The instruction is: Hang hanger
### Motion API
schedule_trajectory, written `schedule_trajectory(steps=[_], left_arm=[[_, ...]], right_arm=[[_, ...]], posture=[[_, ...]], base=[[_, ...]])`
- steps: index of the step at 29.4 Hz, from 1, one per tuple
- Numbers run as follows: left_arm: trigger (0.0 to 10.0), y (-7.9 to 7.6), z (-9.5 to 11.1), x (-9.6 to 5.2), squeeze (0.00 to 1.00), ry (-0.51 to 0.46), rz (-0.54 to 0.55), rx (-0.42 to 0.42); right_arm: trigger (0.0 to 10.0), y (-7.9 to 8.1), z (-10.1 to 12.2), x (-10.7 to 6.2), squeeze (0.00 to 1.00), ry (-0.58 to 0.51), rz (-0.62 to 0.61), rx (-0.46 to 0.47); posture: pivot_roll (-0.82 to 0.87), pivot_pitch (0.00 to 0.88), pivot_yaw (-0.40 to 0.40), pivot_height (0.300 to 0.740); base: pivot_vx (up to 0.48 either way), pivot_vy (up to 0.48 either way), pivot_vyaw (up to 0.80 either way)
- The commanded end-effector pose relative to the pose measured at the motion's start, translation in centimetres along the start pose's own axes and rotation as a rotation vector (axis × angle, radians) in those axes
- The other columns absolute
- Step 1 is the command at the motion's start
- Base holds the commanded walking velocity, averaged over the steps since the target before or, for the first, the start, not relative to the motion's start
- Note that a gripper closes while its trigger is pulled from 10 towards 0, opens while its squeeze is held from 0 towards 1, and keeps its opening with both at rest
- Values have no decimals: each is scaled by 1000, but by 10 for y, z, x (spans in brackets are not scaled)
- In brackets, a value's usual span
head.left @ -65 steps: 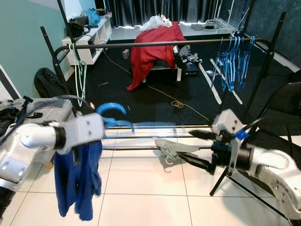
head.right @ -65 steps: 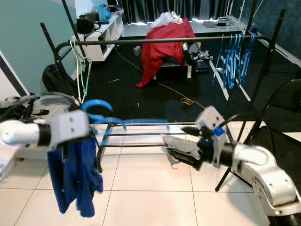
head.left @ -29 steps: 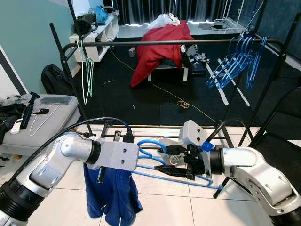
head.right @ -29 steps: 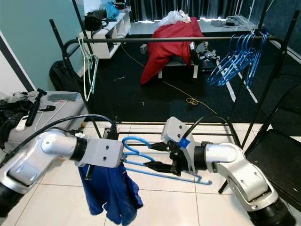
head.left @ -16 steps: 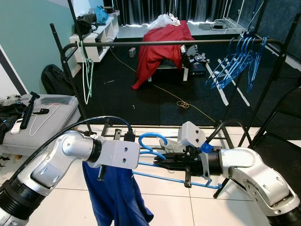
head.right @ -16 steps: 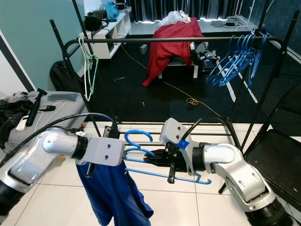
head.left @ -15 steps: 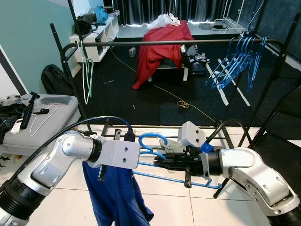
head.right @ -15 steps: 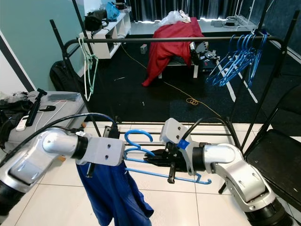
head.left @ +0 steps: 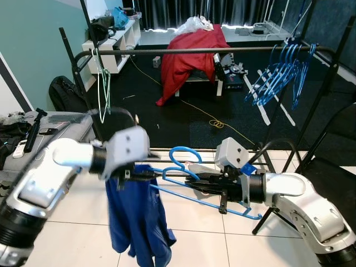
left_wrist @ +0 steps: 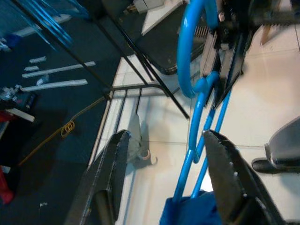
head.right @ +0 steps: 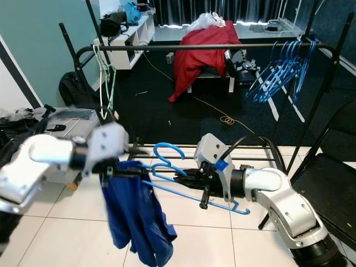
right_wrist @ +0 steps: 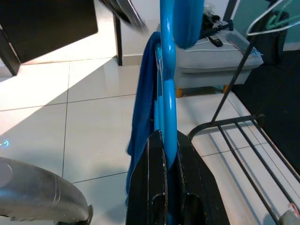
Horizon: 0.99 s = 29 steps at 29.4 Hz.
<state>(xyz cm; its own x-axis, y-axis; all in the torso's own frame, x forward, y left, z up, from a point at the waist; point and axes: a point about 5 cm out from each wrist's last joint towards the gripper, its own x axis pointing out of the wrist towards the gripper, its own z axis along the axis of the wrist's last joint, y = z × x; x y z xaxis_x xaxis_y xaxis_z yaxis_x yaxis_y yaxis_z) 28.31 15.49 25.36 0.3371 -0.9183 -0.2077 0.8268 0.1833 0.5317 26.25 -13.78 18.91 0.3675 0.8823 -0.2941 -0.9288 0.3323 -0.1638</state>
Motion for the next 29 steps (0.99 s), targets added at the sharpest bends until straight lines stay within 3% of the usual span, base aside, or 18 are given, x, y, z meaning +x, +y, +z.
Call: schedule_trajectory(steps=[1,4,5,6,7,9,10,13,14,16,18,21,29], left_arm=[[10000,6,3,-15,1000,-36,36,-23],[10000,9,5,-21,1000,-57,61,-35],[10000,16,6,-30,1000,-86,105,-53],[10000,16,6,-30,1000,-86,105,-53],[10000,22,4,-41,1000,-105,163,-71],[10000,22,4,-41,1000,-105,163,-71],[10000,27,-1,-52,1000,-120,217,-104],[10000,29,-9,-60,1000,-114,262,-132],[10000,27,-24,-68,1000,-103,308,-185],[10000,27,-24,-68,1000,-103,308,-185],[10000,17,-52,-73,1000,-74,379,-277],[10000,14,-62,-72,1000,-44,405,-293],[10000,8,-69,-66,1000,-47,402,-321]], right_arm=[[0,-5,9,-4,0,-40,-26,-18],[0,-8,10,-6,0,-50,-36,-19],[0,-10,13,-10,0,-61,-44,-22],[0,-10,13,-10,0,-61,-44,-22],[0,-12,18,-16,0,-87,-48,-23],[0,-12,18,-16,0,-87,-48,-23],[0,-15,25,-23,0,-123,-51,-24],[0,-17,33,-29,0,-170,-56,-23],[0,-21,44,-39,0,-229,-66,-25],[0,-21,44,-39,0,-229,-66,-25],[0,-25,63,-55,0,-323,-77,-40],[0,-26,70,-60,0,-362,-75,-46],[0,-26,83,-65,0,-463,-58,-30]], posture=[[-57,0,61,731],[-57,0,61,731],[-57,0,61,731],[-57,0,61,731],[-57,0,61,731],[-57,0,61,731],[-57,0,61,731],[-57,0,61,731],[-67,0,64,731],[-67,0,64,731],[-71,0,61,731],[-73,0,60,731],[-74,0,59,731]], base=[[0,0,0],[0,0,0],[0,0,0],[0,0,0],[0,0,0],[0,0,0],[0,0,0],[0,0,0],[0,0,0],[0,0,0],[0,0,0],[0,0,0],[0,0,0]])
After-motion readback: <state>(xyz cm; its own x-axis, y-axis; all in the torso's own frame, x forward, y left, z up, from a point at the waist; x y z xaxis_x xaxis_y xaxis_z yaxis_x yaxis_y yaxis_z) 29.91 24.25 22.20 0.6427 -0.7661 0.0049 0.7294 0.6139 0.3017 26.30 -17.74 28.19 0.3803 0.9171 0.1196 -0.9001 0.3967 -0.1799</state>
